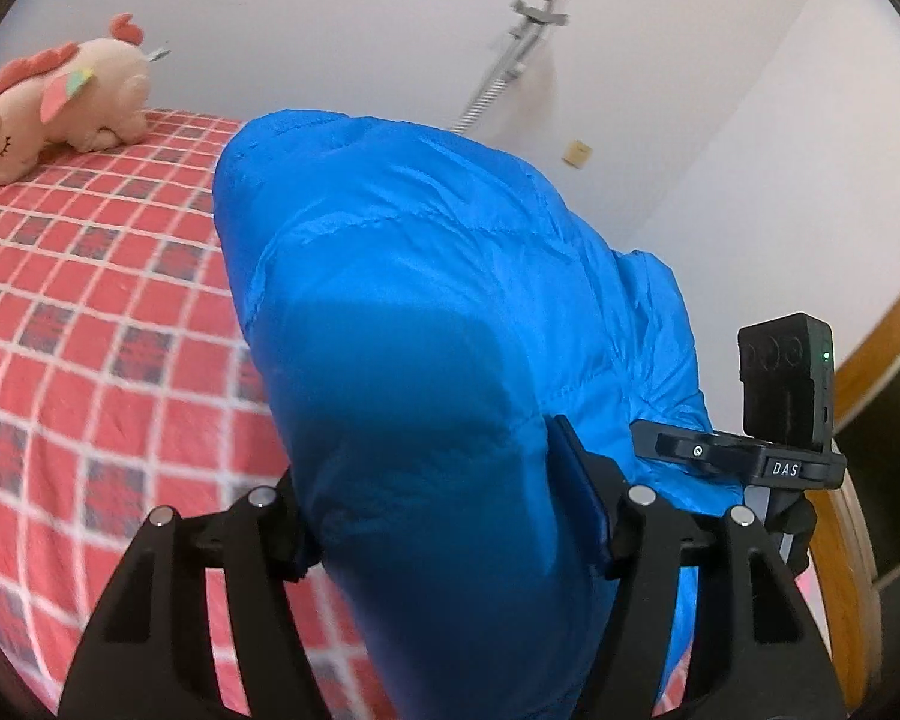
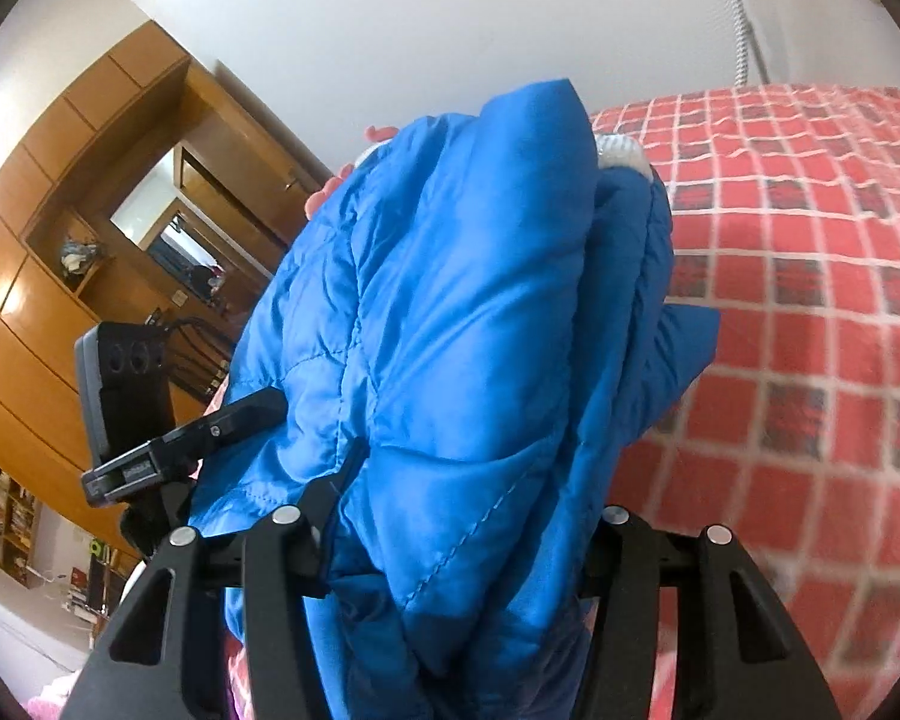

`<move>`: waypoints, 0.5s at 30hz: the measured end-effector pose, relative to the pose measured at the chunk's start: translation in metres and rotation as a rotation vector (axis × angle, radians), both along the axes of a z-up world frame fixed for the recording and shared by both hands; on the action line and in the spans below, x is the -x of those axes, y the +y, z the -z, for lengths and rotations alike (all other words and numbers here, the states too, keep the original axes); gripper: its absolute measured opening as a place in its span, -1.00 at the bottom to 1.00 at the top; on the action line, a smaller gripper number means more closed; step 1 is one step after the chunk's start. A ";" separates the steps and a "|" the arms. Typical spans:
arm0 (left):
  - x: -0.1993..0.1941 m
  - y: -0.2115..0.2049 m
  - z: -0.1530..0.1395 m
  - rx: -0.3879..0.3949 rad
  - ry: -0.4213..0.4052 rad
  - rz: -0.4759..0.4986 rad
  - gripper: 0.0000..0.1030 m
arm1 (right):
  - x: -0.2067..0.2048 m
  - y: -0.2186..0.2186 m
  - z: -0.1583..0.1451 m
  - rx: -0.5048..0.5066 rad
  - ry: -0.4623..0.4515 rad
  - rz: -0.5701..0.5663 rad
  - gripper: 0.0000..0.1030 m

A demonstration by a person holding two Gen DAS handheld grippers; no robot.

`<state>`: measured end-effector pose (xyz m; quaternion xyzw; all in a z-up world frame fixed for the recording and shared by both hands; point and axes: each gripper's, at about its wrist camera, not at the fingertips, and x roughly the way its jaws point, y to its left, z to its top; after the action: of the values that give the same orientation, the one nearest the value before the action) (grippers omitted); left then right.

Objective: Fold large clothes

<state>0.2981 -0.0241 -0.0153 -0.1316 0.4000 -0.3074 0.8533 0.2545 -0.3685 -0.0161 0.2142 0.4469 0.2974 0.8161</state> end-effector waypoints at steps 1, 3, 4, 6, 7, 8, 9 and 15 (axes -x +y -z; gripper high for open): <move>-0.008 0.002 0.005 -0.003 0.005 -0.007 0.25 | -0.009 0.003 0.007 0.000 0.010 -0.002 0.03; -0.027 0.006 0.022 -0.006 0.029 -0.020 0.25 | -0.027 0.004 0.021 -0.001 0.036 -0.003 0.03; -0.032 0.009 0.029 -0.008 0.043 -0.023 0.25 | -0.031 0.005 0.027 -0.001 0.049 -0.002 0.03; -0.044 0.010 0.047 -0.029 0.079 -0.027 0.32 | -0.036 0.007 0.047 0.011 0.089 0.005 0.06; -0.049 0.010 0.059 -0.044 0.094 -0.032 0.35 | -0.037 0.010 0.053 0.012 0.091 0.012 0.11; -0.051 0.010 0.065 -0.041 0.097 -0.030 0.40 | -0.038 0.006 0.060 -0.003 0.091 0.015 0.13; -0.052 0.012 0.068 -0.035 0.098 -0.026 0.41 | -0.037 0.004 0.062 -0.013 0.096 0.017 0.13; -0.047 0.008 0.063 -0.054 0.105 -0.058 0.52 | -0.029 0.004 0.052 0.039 0.106 0.042 0.32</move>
<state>0.3449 -0.0158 -0.0783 -0.1359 0.4483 -0.2642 0.8431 0.2834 -0.3644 -0.0685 0.2232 0.4903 0.2597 0.8015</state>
